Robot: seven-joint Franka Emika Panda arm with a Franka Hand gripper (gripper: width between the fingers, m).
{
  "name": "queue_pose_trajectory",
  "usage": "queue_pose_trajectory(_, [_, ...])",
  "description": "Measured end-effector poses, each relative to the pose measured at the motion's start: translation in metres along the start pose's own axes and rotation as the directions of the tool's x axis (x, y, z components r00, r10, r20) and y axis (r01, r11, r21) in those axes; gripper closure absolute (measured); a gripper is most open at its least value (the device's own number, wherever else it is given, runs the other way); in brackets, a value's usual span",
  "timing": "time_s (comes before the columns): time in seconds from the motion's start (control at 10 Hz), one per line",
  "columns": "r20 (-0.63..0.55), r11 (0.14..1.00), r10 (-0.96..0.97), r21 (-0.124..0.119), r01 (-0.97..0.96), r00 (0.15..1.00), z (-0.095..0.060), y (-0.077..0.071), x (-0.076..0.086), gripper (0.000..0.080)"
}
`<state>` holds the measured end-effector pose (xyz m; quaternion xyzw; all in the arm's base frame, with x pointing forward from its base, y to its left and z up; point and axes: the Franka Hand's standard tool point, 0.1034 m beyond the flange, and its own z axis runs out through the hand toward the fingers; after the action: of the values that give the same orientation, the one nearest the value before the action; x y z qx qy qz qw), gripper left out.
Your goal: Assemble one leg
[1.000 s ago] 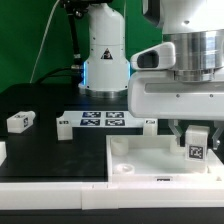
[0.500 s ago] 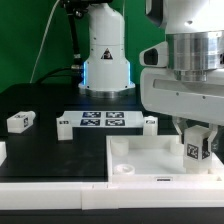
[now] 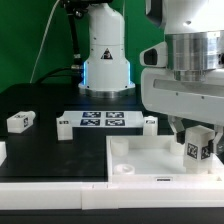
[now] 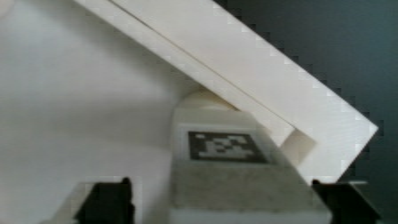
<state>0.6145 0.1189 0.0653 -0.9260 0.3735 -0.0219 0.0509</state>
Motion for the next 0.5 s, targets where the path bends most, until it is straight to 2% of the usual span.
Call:
queue_pose_trajectory(0.1, [-0.003, 0.987, -0.161, -0.008, 0.161, 0.987, -0.0010, -0.0025, -0.0014, 0.0177])
queue_pose_trajectory(0.2, [-0.004, 0.973, -0.230, -0.007, 0.230, 0.973, -0.0014, -0.0056, -0.0044, 0.0158])
queue_pose_trajectory(0.4, [-0.002, 0.892, -0.453, -0.008, 0.453, 0.892, -0.0013, -0.0057, -0.0045, 0.0151])
queue_pose_trajectory(0.5, [0.000, 0.818, -0.576, -0.012, 0.575, 0.818, -0.0015, -0.0053, -0.0038, 0.0151])
